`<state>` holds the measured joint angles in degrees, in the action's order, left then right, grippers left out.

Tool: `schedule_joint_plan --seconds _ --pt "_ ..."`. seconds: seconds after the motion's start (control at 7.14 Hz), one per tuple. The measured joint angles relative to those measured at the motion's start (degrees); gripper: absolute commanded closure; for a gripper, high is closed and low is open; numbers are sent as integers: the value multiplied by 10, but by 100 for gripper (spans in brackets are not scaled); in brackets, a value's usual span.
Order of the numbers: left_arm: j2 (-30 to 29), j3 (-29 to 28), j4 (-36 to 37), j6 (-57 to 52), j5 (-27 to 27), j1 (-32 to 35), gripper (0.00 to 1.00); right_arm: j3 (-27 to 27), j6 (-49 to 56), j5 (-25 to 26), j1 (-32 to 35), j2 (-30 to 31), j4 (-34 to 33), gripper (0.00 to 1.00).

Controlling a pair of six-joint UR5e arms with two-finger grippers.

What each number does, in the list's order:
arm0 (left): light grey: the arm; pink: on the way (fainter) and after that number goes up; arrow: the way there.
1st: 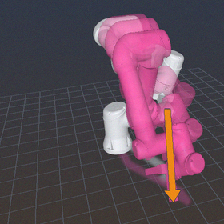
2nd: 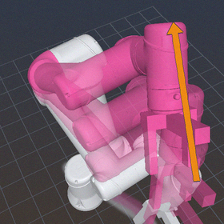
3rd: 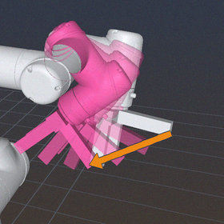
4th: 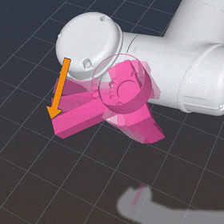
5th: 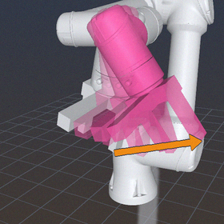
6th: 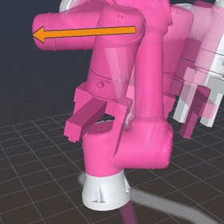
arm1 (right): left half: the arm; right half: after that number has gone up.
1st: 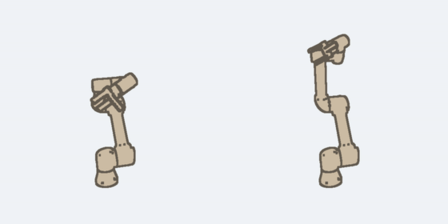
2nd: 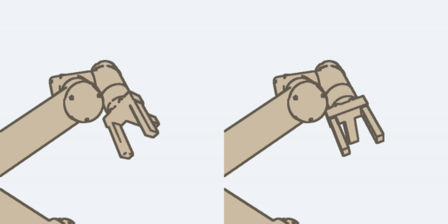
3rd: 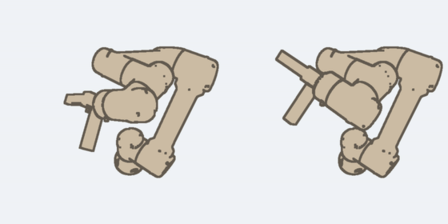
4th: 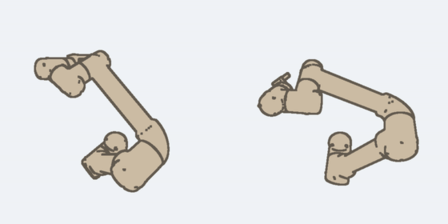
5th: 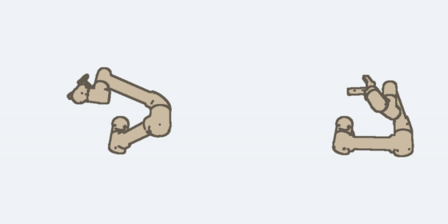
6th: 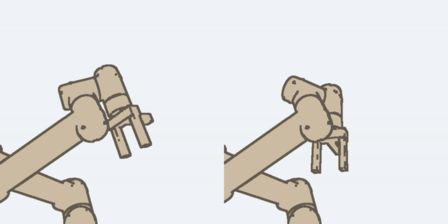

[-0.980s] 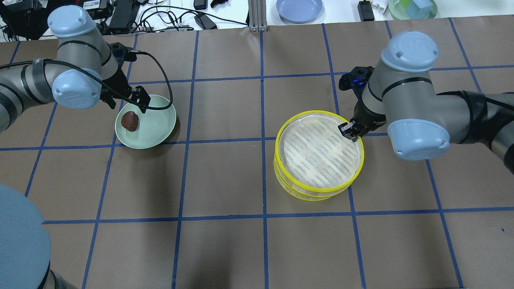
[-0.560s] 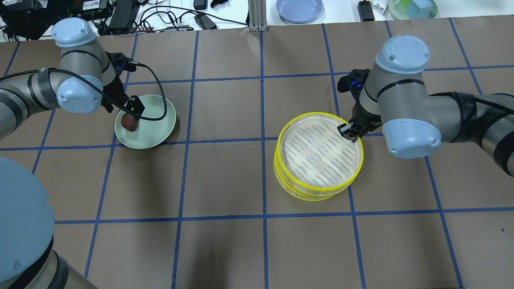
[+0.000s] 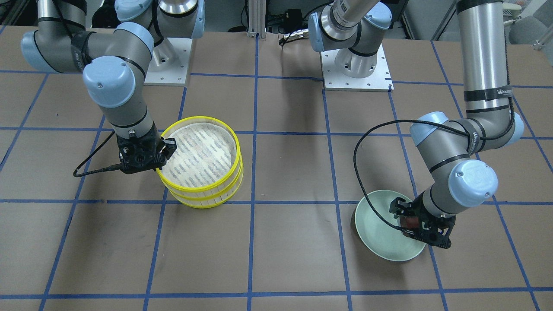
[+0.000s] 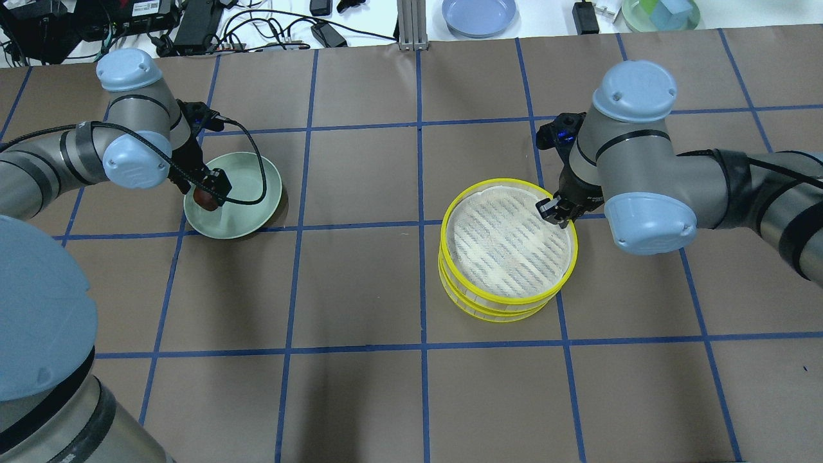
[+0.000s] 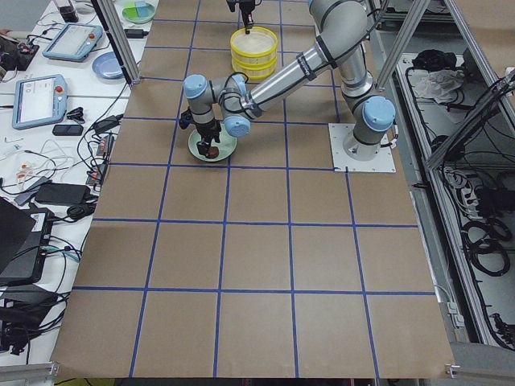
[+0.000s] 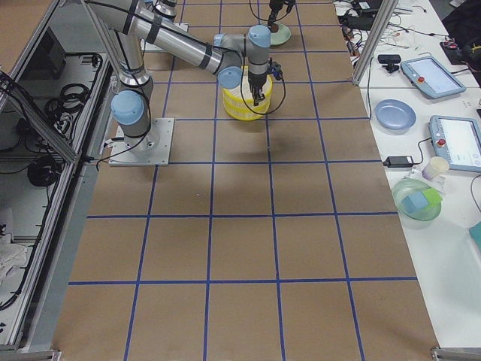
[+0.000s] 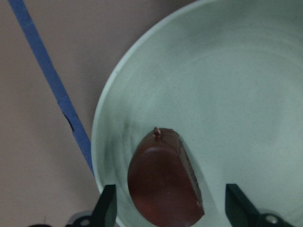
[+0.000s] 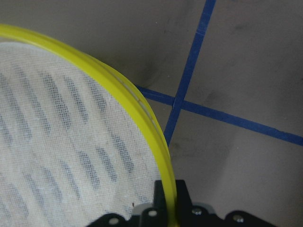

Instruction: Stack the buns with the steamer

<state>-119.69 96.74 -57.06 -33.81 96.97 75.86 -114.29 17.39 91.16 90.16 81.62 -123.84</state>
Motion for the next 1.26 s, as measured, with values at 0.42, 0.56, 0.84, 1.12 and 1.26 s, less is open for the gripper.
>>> schedule_joint_plan --seconds 0.42,0.56,0.84,1.12,1.26 --pt "-3 -4 0 5 -1 0 100 3 -18 8 15 -1 0 1" --pt "2 -7 -1 20 -4 0 100 4 -20 10 16 -1 2 0" --pt "28 -20 -10 68 -28 5 100 33 -24 9 16 2 22 0" --pt "74 -32 -45 137 -42 24 100 137 -27 2 16 27 156 0" --pt "98 -33 -58 205 -50 52 100 204 -27 -1 16 40 235 0"
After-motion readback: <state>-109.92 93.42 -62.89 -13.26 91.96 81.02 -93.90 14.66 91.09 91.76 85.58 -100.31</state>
